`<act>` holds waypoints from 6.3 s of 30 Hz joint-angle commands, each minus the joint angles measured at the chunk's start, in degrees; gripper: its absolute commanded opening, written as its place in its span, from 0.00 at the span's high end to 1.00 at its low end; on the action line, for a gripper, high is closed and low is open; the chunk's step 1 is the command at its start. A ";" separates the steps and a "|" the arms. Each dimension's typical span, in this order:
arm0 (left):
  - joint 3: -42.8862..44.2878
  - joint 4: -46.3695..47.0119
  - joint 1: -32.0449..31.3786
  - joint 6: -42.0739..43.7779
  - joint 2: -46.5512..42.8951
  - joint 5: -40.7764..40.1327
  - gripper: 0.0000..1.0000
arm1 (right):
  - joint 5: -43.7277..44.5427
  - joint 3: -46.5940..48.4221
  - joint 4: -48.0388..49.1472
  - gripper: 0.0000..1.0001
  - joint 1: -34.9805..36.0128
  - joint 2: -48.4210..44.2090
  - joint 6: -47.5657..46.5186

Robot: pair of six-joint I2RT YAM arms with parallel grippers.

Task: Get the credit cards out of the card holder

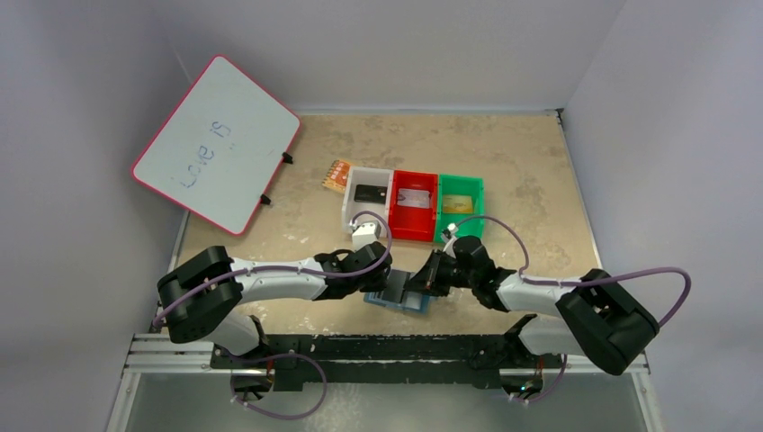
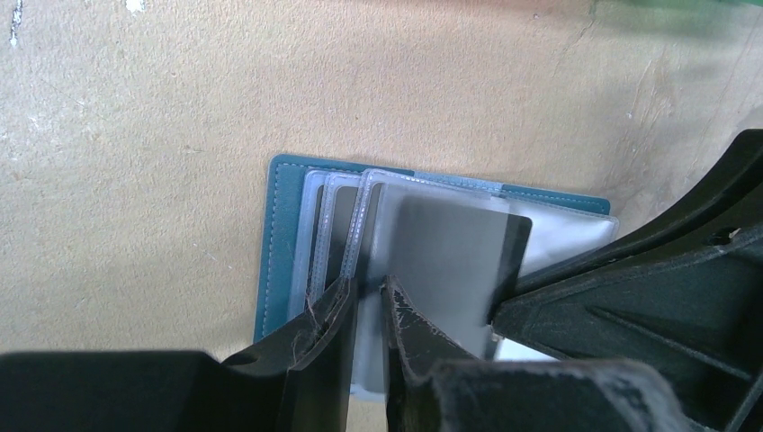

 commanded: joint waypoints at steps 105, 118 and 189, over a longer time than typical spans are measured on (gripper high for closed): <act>5.18 -10.39 -2.71 4.58 7.97 3.74 1.00 | 2.24 -3.52 6.52 0.88 -2.05 1.05 3.43; 5.12 -11.96 -3.05 3.75 9.30 1.55 1.00 | 3.42 -5.47 6.85 1.00 -2.11 -1.61 4.19; -13.64 42.02 21.84 -1.94 -27.29 50.72 0.66 | -16.67 5.27 12.39 1.00 -3.12 -22.58 -11.86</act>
